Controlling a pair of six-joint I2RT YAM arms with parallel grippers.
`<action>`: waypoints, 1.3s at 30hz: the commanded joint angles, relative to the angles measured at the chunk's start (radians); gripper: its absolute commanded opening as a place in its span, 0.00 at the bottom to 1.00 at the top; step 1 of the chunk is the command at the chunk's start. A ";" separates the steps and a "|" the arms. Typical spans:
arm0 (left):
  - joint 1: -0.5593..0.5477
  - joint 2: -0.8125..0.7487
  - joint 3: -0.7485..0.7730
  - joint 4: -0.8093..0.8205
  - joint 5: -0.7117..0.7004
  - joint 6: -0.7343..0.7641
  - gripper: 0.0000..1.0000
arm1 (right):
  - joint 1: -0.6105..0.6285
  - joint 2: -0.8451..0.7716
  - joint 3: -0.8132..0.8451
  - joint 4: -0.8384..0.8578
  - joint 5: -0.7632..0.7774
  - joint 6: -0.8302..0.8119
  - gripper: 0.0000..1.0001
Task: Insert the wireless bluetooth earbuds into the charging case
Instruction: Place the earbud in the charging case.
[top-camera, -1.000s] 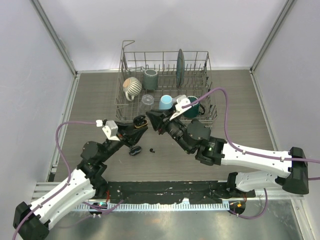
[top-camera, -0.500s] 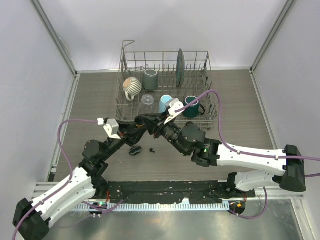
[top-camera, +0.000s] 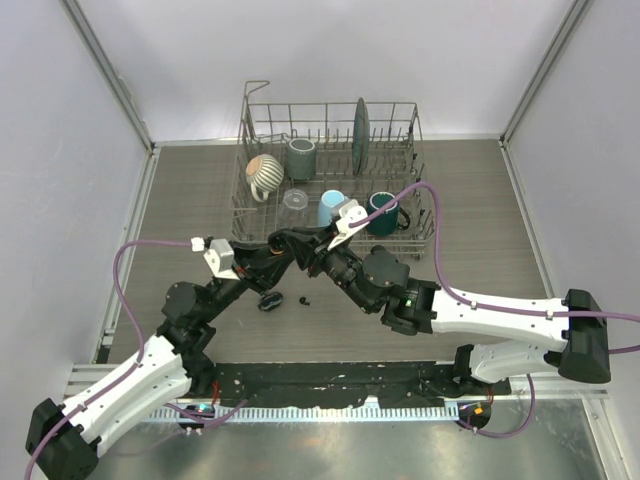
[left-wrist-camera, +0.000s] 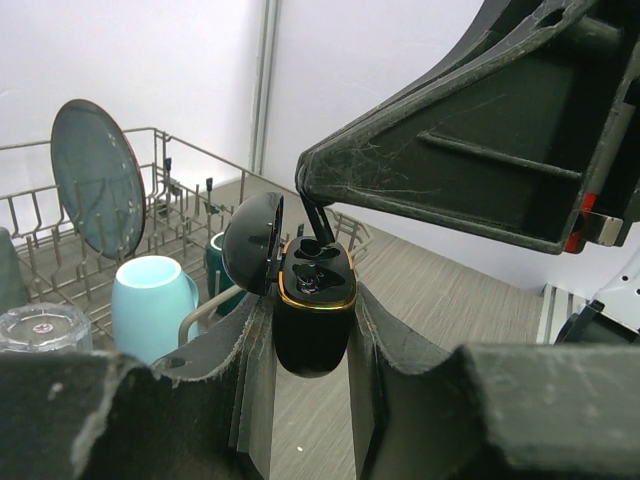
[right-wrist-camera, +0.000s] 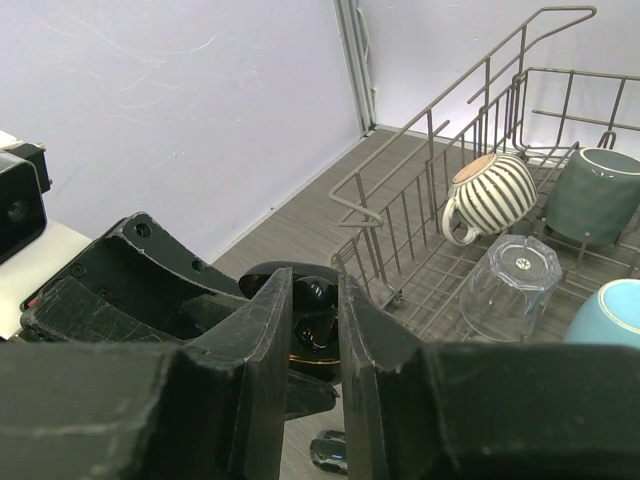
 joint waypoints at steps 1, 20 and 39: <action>-0.002 -0.011 0.039 0.076 0.010 -0.002 0.00 | 0.007 0.010 -0.010 0.048 0.019 -0.020 0.01; -0.002 -0.042 0.028 0.079 -0.047 0.005 0.00 | 0.006 0.016 -0.013 0.015 -0.015 -0.121 0.01; -0.002 -0.040 0.019 0.124 -0.114 0.012 0.00 | 0.009 -0.018 -0.032 -0.064 -0.092 -0.071 0.01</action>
